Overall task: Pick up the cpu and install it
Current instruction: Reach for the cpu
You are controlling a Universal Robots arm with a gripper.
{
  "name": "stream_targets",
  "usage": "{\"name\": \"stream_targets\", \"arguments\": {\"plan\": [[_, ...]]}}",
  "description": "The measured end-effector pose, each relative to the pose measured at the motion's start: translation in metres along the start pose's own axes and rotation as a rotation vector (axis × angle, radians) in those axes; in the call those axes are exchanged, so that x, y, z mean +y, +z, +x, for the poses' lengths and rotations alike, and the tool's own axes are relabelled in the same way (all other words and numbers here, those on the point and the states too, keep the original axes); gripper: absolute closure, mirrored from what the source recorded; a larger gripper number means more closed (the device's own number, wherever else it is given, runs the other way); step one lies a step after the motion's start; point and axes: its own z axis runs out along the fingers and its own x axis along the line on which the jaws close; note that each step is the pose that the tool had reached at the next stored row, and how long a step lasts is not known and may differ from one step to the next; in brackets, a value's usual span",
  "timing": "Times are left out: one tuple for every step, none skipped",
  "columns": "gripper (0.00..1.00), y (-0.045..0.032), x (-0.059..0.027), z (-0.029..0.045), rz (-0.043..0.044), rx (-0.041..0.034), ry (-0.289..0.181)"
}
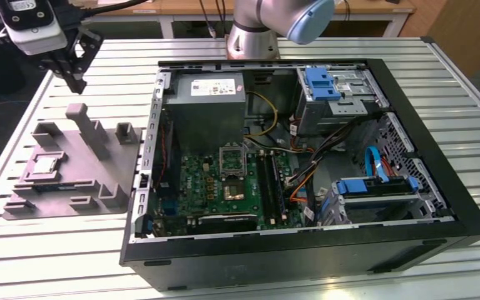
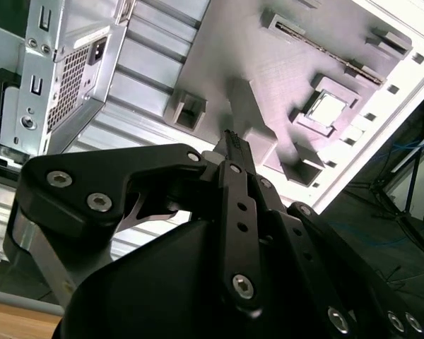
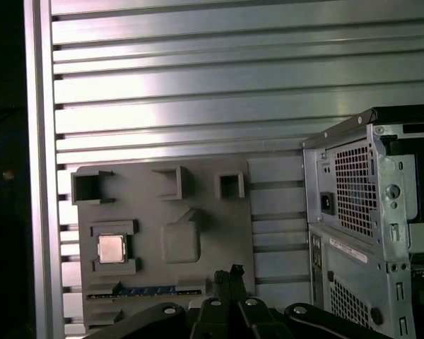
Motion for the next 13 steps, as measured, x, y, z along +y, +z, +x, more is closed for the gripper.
{"name": "stream_targets", "arguments": {"plan": [[0.89,0.0001,0.0000,0.0006,0.0000,0.0009,0.000],[0.89,0.0003,-0.0001,0.0012,0.0001,0.0017,0.000],[0.89,0.0003,-0.0002,0.0018,0.0002,0.0027,0.000],[0.89,0.0005,-0.0002,0.0026,0.0003,0.0036,0.000],[0.89,0.0006,-0.0003,0.0032,0.0003,0.0044,0.000],[0.89,0.0007,-0.0003,0.0038,0.0004,0.0052,0.000],[0.89,0.0009,-0.0004,0.0044,0.0005,0.0060,0.000],[0.89,0.0010,-0.0004,0.0050,0.0005,0.0067,0.000],[0.89,0.0011,-0.0005,0.0056,0.0006,0.0075,0.000],[0.89,0.0012,-0.0005,0.0062,0.0006,0.0083,0.000],[0.89,0.0013,-0.0006,0.0068,0.0007,0.0090,0.000],[0.89,0.0015,-0.0006,0.0075,0.0007,0.0097,0.000],[0.89,0.0016,-0.0007,0.0081,0.0008,0.0104,0.000]]}}
